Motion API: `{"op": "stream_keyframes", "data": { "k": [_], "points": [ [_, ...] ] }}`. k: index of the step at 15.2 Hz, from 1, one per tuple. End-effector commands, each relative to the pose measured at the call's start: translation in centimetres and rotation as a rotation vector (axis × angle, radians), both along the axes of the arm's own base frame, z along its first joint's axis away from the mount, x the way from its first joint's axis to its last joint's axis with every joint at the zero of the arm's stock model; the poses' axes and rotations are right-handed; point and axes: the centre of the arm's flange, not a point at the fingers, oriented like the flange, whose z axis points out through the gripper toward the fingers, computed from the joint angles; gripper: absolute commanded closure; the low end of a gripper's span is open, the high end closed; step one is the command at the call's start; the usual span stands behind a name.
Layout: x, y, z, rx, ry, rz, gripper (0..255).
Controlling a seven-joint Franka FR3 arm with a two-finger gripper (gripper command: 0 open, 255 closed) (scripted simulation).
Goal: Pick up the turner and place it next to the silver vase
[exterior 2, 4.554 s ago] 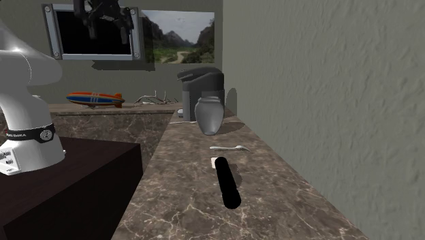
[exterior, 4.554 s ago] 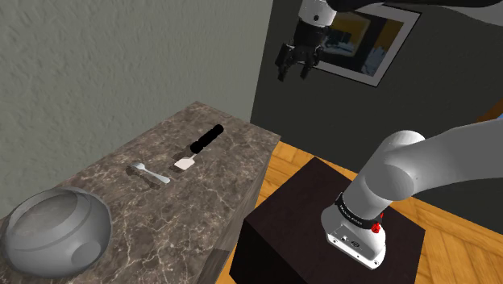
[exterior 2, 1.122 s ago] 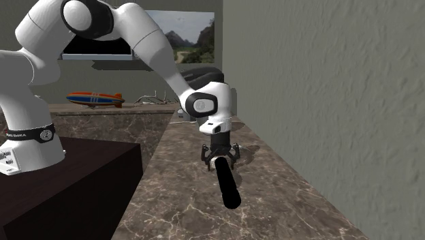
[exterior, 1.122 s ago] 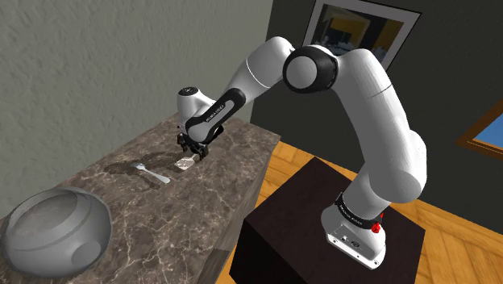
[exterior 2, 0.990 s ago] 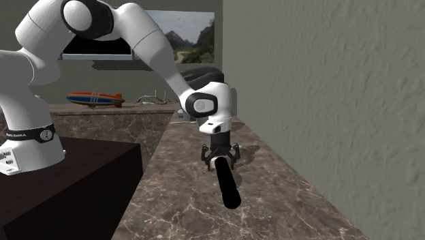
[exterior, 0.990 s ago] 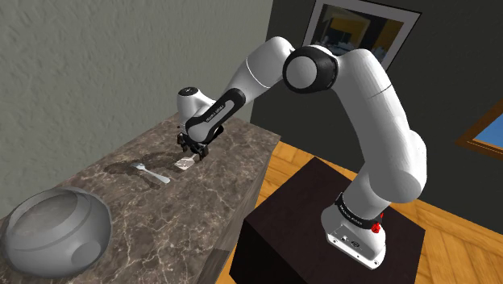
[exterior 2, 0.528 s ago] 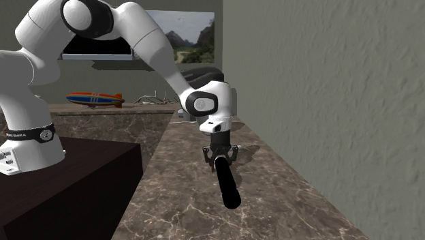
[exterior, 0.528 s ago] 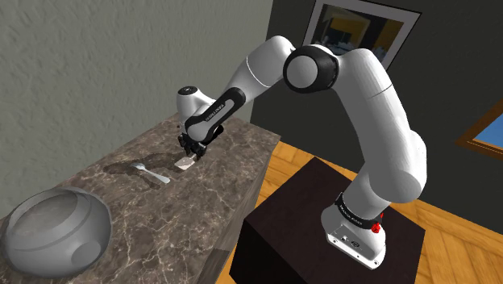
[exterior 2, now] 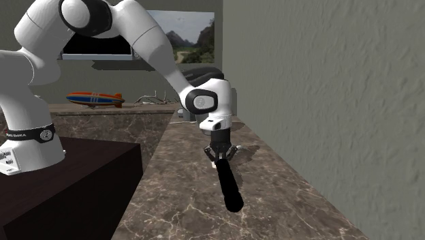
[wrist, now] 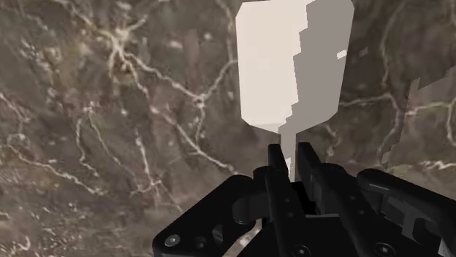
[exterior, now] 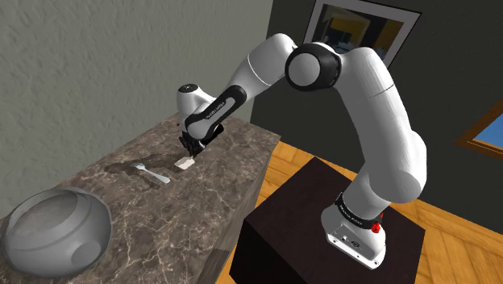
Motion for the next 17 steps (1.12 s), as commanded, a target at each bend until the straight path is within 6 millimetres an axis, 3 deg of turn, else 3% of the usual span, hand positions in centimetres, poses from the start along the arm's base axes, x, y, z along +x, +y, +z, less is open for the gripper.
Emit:
{"op": "stream_keyframes", "data": {
  "k": [1, 17],
  "points": [
    [0.0, 0.0, 0.9, 0.001, -0.001, 0.0, 255],
    [0.0, 0.0, 9.4, 0.001, -0.001, 0.0, 255]
  ]
}}
